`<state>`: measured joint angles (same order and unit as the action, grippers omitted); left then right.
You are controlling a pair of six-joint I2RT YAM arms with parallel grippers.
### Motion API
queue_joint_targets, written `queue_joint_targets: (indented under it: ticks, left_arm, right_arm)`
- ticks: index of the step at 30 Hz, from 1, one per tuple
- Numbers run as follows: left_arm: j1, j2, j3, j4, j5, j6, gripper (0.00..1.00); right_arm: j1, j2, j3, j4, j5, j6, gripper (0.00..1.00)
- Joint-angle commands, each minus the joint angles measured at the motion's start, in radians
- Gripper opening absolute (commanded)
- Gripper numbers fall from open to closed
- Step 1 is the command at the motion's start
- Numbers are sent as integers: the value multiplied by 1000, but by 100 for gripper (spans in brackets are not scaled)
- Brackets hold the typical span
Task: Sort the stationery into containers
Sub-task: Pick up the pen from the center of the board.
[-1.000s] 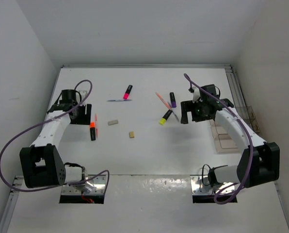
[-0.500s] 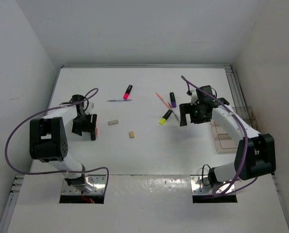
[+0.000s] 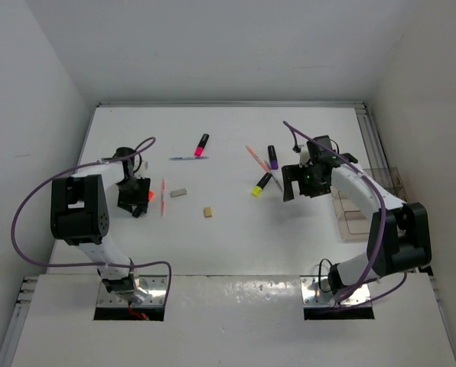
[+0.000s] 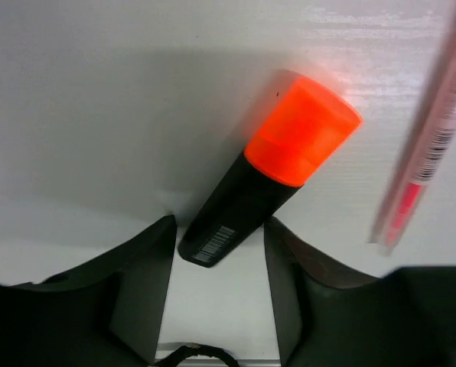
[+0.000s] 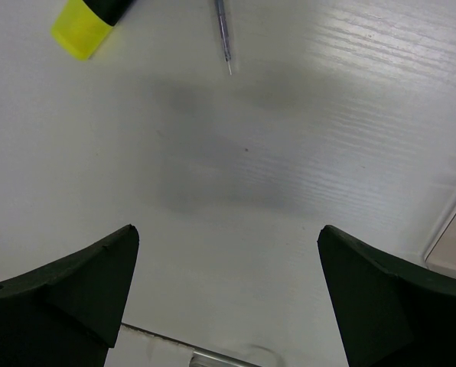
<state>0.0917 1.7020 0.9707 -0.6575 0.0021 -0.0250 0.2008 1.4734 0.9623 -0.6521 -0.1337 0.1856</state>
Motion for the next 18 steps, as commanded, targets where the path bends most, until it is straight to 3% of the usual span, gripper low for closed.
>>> queue_joint_targets:
  ticks: [1,6,11,14,18]
  left_arm:
    - [6,22,8,64,15,10,54]
    - [14,-24,14,55,93,126,21]
    - [17,-84,28,7,168,229,0]
    - [32,-136,91,-54,272,282,0]
    - [14,-232,198,-160,590,290,0]
  right_arm:
    - [2,-7,27,11,-14,-11,98]
    - [3,-74,7,6,-62,-92,98]
    - [0,-192,3,-50,-116,-322,98]
    - [3,-255,15,-40,-145,-417,98]
    - [34,-399,-11,77,-223,-495,98]
